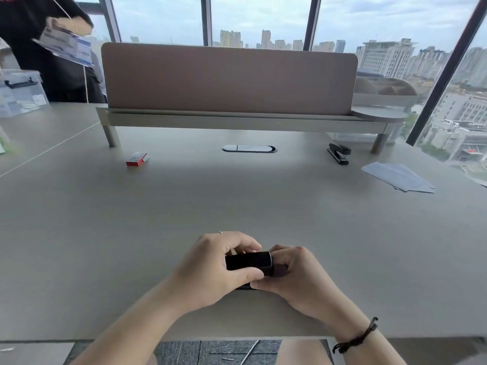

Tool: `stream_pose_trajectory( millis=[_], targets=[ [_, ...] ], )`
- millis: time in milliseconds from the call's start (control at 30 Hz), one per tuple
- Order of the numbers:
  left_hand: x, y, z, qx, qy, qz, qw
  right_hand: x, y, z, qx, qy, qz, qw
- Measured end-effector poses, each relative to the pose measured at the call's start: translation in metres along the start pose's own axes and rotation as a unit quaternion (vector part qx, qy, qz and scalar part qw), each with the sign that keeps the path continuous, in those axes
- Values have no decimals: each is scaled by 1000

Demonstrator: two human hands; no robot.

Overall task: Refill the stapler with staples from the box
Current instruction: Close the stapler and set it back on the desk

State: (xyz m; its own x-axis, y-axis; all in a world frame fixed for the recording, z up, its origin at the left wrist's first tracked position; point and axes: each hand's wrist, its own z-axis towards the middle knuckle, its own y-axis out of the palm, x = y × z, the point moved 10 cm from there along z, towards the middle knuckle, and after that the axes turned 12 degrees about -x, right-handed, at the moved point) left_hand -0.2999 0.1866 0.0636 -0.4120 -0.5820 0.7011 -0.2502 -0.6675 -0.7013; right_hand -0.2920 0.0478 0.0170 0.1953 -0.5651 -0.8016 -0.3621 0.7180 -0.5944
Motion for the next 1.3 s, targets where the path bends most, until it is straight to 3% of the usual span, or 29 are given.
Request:
stream_pose_trajectory(
  millis=[333,467,567,867,1133,1300],
  targets=[
    [-11,1,-3,-4,-9,-3,1000,-2,-5,-7,22,16,-52,998],
    [-20,-10,-15,-9,6,3,1000,-1,-5,-13,-17,-10,48,999],
    [-28,-22,-22,8,6,24,1000,-3,-4,-17,-36,-28,36,998],
    [-30,-23,-25,75,15,32,997,-12,-7,-21,-14,-53,120,991],
    [-43,5,-11,-35,-29,-109,993,-12,4,-8,-11,-60,128,990],
    [-47,12,-18,-66,-36,-131,989,-11,2,-3,9,-59,92,994]
  ],
)
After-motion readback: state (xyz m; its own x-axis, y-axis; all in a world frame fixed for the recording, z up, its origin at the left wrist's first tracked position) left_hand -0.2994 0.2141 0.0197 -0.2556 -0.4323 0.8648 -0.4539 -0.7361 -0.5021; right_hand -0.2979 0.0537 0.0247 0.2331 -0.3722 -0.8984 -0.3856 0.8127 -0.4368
